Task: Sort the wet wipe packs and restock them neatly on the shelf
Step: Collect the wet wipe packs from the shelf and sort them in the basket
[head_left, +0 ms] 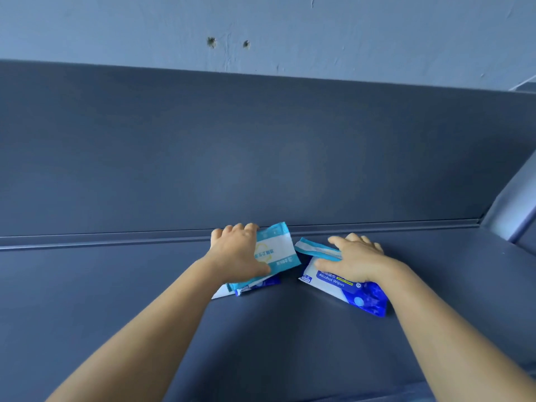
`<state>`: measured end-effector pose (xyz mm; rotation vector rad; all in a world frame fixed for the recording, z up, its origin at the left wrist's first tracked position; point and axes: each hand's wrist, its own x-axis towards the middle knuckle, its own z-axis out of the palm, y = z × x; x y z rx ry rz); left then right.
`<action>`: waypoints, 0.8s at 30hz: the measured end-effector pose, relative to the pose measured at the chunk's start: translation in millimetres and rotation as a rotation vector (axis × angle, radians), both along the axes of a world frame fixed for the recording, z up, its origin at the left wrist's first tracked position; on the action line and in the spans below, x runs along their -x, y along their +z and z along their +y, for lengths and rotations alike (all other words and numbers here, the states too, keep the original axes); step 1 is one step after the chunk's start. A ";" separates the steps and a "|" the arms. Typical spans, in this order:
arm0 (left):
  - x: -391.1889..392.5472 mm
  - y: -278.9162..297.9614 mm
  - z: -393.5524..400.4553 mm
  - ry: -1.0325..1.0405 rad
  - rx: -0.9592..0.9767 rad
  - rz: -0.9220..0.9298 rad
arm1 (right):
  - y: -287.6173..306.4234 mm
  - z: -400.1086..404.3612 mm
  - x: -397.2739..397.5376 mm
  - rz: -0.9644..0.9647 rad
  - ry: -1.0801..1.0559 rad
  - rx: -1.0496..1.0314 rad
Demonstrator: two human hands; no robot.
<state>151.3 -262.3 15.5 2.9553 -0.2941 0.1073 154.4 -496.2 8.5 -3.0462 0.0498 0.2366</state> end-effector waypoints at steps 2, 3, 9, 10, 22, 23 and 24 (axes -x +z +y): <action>2.2 4.2 10.6 0.002 -0.030 0.021 | 0.1 0.8 4.3 0.027 -0.050 -0.069; 3.8 5.4 16.7 -0.004 -0.041 0.056 | 0.1 2.1 6.3 0.022 -0.069 -0.116; 27.4 7.5 40.3 -0.030 -0.055 0.329 | 8.2 7.2 19.6 -0.060 -0.145 -0.127; 30.5 7.4 42.4 -0.033 -0.038 0.344 | 9.7 8.1 21.8 -0.087 -0.157 -0.175; 77.0 9.4 32.0 -0.101 0.102 0.018 | 14.6 5.2 84.1 0.042 -0.140 -0.312; 79.5 8.2 30.7 -0.107 0.115 -0.005 | 15.2 4.2 87.4 0.023 -0.150 -0.330; 81.6 6.6 29.5 -0.109 0.131 -0.033 | 16.6 3.8 90.1 0.016 -0.152 -0.359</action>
